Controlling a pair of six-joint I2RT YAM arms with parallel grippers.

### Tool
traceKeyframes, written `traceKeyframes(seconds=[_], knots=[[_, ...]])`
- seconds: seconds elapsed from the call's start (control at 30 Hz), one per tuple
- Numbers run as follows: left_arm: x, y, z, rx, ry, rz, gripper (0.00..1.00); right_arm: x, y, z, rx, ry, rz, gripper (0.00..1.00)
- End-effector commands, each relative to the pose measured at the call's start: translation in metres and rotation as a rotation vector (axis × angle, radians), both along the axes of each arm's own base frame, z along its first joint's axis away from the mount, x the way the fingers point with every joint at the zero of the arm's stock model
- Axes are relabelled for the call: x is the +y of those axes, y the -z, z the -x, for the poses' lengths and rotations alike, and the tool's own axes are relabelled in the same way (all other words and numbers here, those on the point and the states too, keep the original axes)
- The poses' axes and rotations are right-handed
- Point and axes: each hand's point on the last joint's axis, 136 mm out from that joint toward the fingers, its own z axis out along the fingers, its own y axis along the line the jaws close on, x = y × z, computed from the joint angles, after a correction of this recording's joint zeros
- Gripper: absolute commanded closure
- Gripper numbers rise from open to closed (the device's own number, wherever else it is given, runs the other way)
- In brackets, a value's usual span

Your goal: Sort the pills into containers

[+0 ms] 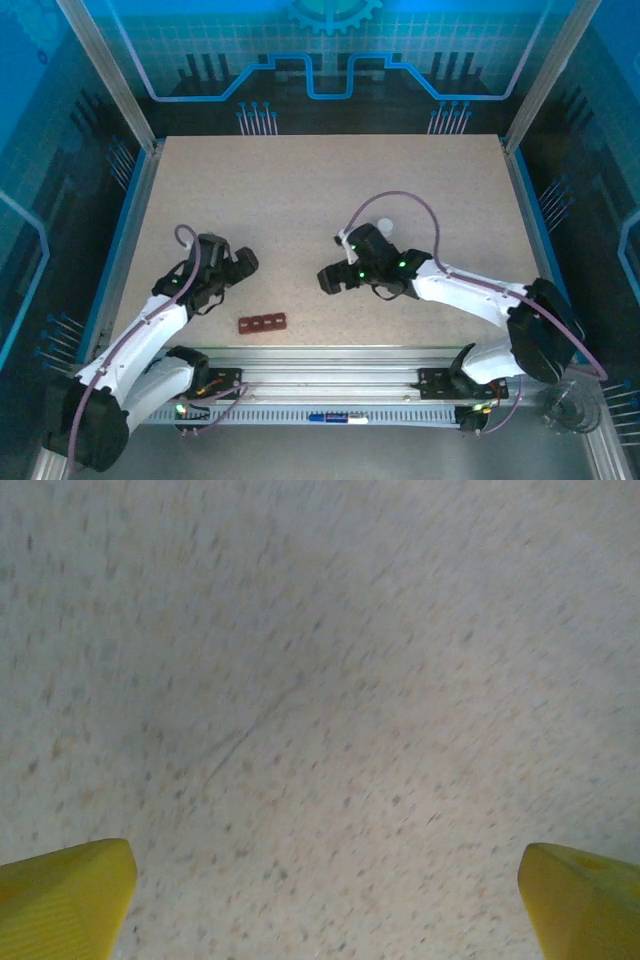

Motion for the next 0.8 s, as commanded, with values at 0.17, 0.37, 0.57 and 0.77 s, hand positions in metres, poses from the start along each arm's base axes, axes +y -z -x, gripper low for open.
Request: traceKeyframes(seconds=[0.17,0.37,0.57,0.77], knots=[[-0.010,0.034,0.038,0.121,-0.010,0.017,0.01,0.016,0.014,0.008,-0.003,0.005,0.085,0.04],[-0.012,0.045,0.056,0.147,-0.011,0.015,0.01,0.010,0.013,0.004,-0.023,0.021,0.113,0.03],[-0.019,0.050,0.066,0.161,0.002,0.027,0.01,0.001,0.009,-0.004,-0.022,0.051,0.104,0.02],[-0.026,0.055,0.074,0.183,0.025,0.023,0.01,-0.004,0.006,-0.011,-0.014,0.072,0.084,0.02]])
